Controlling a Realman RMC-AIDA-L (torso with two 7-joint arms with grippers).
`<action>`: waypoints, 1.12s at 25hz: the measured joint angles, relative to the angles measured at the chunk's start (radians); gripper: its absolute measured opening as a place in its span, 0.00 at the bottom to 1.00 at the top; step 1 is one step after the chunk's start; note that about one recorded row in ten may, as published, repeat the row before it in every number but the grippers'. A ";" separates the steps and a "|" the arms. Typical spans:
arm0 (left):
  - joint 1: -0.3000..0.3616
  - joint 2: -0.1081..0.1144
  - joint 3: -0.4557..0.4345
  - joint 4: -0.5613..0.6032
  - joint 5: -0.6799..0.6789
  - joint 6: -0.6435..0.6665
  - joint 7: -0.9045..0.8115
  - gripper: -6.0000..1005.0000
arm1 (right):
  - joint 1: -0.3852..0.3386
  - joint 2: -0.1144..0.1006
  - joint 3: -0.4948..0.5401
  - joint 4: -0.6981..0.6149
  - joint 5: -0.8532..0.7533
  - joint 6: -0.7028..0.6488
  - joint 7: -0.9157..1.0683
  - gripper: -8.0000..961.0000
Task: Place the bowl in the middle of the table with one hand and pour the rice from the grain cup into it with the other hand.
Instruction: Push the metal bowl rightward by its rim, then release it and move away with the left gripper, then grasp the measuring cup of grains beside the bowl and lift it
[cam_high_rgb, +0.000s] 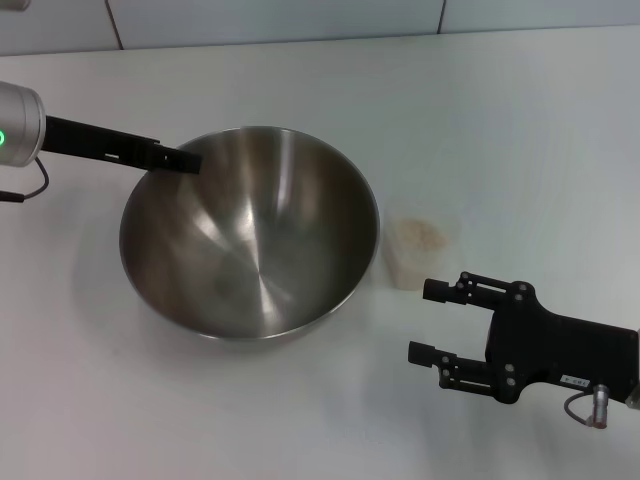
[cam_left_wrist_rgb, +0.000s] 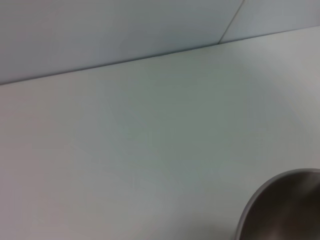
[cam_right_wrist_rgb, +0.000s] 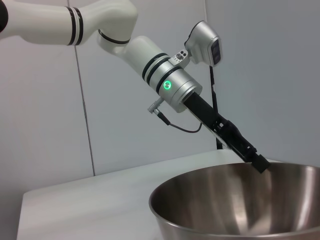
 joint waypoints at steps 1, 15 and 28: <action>0.000 0.000 0.000 0.003 0.000 0.000 0.000 0.56 | 0.000 0.000 0.000 0.000 0.000 0.000 0.000 0.73; 0.059 0.007 -0.082 0.038 -0.227 0.010 0.087 0.86 | 0.003 0.000 0.000 0.003 0.000 0.008 0.000 0.73; 0.339 0.048 -0.210 -0.106 -0.992 0.198 0.486 0.86 | 0.003 0.000 0.000 0.001 0.000 0.009 0.000 0.73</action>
